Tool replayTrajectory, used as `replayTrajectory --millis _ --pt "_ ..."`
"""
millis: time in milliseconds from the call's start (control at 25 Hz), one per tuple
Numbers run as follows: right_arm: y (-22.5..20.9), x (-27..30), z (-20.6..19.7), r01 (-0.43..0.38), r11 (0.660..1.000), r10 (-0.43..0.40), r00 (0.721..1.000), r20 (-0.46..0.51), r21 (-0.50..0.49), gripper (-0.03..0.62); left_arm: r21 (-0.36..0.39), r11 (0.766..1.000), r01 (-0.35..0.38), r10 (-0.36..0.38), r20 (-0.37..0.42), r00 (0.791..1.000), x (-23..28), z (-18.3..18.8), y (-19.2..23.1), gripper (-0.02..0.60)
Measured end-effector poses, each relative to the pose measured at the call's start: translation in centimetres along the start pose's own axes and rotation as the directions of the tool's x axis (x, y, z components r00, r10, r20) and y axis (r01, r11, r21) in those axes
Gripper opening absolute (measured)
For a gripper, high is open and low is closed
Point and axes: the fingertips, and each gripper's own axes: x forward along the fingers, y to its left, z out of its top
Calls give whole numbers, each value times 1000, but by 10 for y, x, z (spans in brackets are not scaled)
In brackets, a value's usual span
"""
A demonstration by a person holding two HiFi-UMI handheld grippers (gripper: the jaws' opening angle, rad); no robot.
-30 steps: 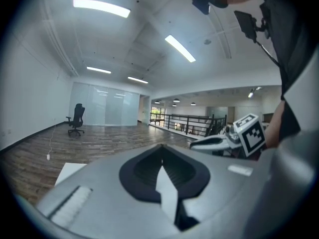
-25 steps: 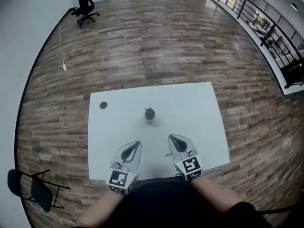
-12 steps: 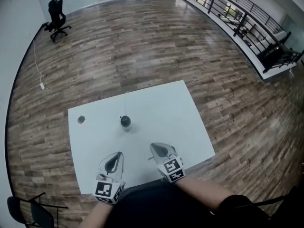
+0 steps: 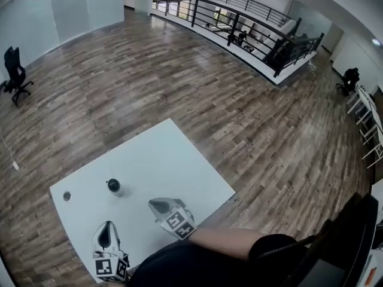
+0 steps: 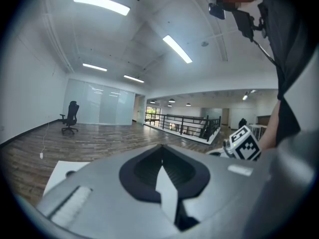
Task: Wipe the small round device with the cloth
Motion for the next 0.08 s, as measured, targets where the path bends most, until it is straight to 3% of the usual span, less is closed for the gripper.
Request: replayTrajectory --millis 80 --pt "0 -2 0 6 1000 -6 1000 -1 -1 2 -12 1000 -7 6 -11 1000 0 3 -2 6"
